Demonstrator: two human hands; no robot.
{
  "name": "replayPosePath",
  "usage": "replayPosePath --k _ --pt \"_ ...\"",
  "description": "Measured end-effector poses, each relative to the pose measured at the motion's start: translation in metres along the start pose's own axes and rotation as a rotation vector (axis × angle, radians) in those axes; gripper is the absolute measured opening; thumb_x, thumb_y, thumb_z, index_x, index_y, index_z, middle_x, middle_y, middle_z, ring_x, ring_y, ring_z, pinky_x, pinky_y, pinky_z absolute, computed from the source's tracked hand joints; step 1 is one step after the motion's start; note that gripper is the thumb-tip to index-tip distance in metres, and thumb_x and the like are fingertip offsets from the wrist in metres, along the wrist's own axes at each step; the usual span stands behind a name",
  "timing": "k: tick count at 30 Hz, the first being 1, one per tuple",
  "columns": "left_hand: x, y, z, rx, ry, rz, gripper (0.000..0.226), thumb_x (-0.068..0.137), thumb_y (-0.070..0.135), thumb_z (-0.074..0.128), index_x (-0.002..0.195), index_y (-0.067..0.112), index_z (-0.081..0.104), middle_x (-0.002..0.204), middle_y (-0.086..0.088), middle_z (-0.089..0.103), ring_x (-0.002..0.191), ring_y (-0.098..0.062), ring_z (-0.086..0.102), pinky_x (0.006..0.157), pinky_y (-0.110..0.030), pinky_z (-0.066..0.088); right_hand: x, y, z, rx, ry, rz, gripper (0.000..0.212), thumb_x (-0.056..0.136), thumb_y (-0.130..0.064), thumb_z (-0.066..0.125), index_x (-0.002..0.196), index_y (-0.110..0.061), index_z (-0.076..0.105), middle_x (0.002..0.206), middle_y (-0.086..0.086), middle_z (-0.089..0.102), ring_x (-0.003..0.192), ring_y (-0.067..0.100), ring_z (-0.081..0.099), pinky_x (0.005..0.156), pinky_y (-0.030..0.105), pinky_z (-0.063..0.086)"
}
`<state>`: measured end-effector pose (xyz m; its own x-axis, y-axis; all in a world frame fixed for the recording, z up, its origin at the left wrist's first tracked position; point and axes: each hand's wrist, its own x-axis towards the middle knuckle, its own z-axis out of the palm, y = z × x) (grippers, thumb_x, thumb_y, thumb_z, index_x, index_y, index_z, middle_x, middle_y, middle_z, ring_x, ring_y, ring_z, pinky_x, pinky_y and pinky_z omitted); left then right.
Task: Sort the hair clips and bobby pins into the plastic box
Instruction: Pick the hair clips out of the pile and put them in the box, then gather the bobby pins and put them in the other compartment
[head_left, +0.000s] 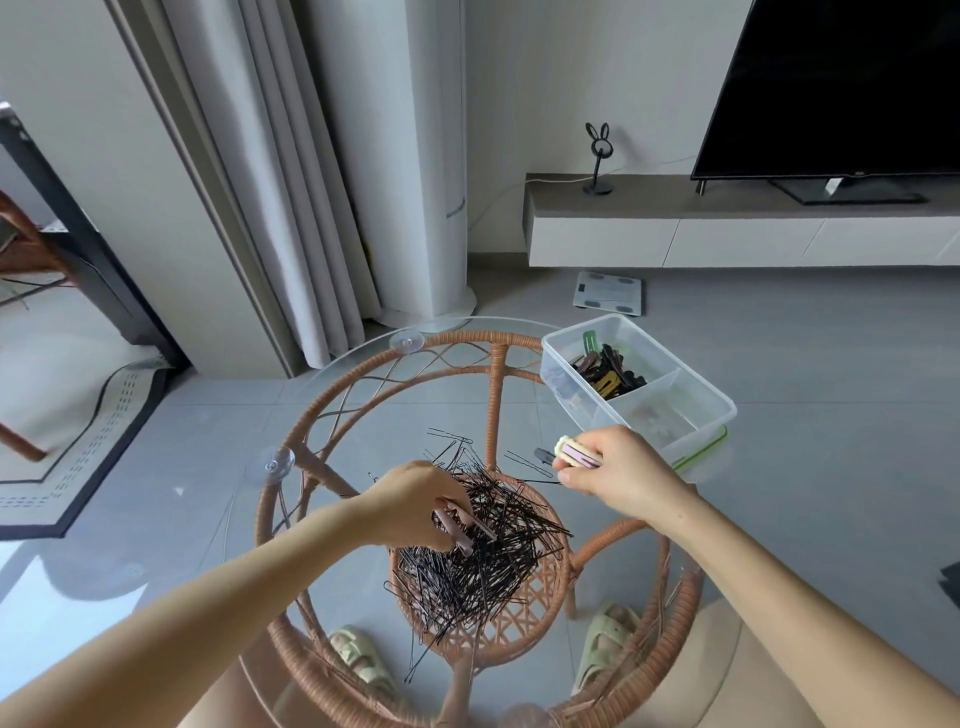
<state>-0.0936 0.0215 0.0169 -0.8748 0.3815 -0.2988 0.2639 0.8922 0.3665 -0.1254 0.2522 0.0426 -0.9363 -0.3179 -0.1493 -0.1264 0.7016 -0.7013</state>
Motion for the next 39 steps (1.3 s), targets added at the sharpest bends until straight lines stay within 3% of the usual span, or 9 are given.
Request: replayPosePath --k 6,11,18,21,25,28,32,36,39 --pt "0.011 0.002 -0.006 -0.010 -0.036 -0.009 0.017 0.073 0.034 0.073 0.088 0.027 0.070 0.085 0.011 0.066 0.082 -0.007 0.052 0.066 -0.018 0.036 -0.003 0.003 -0.004 0.020 0.005 0.028 0.004 0.079 -0.014 0.066 0.081 -0.013 0.070 0.069 0.002 0.063 0.066 0.017 0.056 0.060 0.026 0.042" --pt "0.009 0.011 -0.041 -0.466 0.103 -0.044 0.013 0.074 0.024 0.076 0.075 0.025 0.063 0.053 0.025 0.056 0.051 0.005 0.046 0.051 -0.010 0.031 0.001 -0.002 -0.024 0.230 0.053 0.059 0.006 0.082 -0.011 0.064 0.083 -0.011 0.070 0.062 -0.003 0.059 0.057 0.006 0.053 0.057 0.020 0.042" --pt "0.074 0.063 -0.095 -1.046 0.181 -0.177 0.015 0.084 0.024 0.066 0.087 0.009 0.063 0.061 0.004 0.042 0.056 -0.009 0.040 0.062 -0.022 0.045 0.059 0.005 -0.065 0.534 0.380 0.244 0.012 0.081 -0.005 0.061 0.070 -0.006 0.060 0.056 0.006 0.050 0.043 0.013 0.038 0.039 0.020 0.029" --pt "0.128 0.088 -0.111 -0.942 0.194 -0.306 0.022 0.081 0.022 0.070 0.089 0.005 0.058 0.061 -0.002 0.034 0.051 -0.012 0.035 0.057 -0.023 0.046 0.092 0.008 -0.070 0.597 0.342 0.344 0.007 0.082 -0.005 0.062 0.079 -0.005 0.056 0.061 0.006 0.052 0.044 0.014 0.045 0.037 0.018 0.039" --pt "0.170 0.112 -0.110 -0.783 0.103 -0.326 0.011 0.091 0.012 0.054 0.086 0.002 0.055 0.067 -0.005 0.047 0.037 -0.012 0.040 0.053 -0.020 0.043 0.116 0.011 -0.070 0.561 0.251 0.404 0.016 0.086 -0.010 0.060 0.071 -0.010 0.055 0.063 0.008 0.047 0.054 0.017 0.046 0.067 0.035 0.053" --pt "0.178 0.113 -0.111 -0.777 0.242 -0.316 0.029 0.094 0.010 0.043 0.065 0.014 0.042 0.066 -0.001 0.046 0.054 -0.012 0.046 0.056 -0.023 0.045 0.117 0.013 -0.074 0.469 0.269 0.402 0.016 0.087 0.002 0.046 0.095 -0.001 0.060 0.081 0.015 0.056 0.077 0.028 0.056 0.073 0.036 0.047" --pt "0.161 0.084 -0.106 -0.692 0.304 -0.353 0.024 0.091 0.012 0.047 0.068 0.017 0.046 0.078 -0.001 0.056 0.076 -0.019 0.062 0.054 -0.023 0.049 0.086 0.005 -0.066 0.168 0.420 0.227 0.032 0.084 -0.001 0.048 0.113 0.003 0.059 0.115 0.021 0.062 0.109 0.035 0.056 0.088 0.036 0.046" --pt "0.108 0.035 -0.078 -0.363 0.443 -0.217 0.026 0.095 0.022 0.044 0.102 0.009 0.066 0.110 -0.008 0.068 0.103 -0.029 0.063 0.084 -0.037 0.052 0.025 -0.004 -0.016 0.104 0.245 -0.104 0.027 0.089 -0.013 0.054 0.113 -0.008 0.063 0.115 0.005 0.067 0.100 0.012 0.062 0.085 0.011 0.044" --pt "0.065 -0.020 -0.034 -0.233 0.445 -0.295 0.044 0.098 0.041 0.031 0.119 0.019 0.062 0.133 -0.004 0.057 0.121 -0.027 0.054 0.101 -0.042 0.043 0.010 0.021 0.032 -0.036 0.057 -0.140 0.041 0.094 -0.027 0.046 0.131 -0.010 0.048 0.138 0.005 0.051 0.127 0.014 0.045 0.106 0.021 0.031"
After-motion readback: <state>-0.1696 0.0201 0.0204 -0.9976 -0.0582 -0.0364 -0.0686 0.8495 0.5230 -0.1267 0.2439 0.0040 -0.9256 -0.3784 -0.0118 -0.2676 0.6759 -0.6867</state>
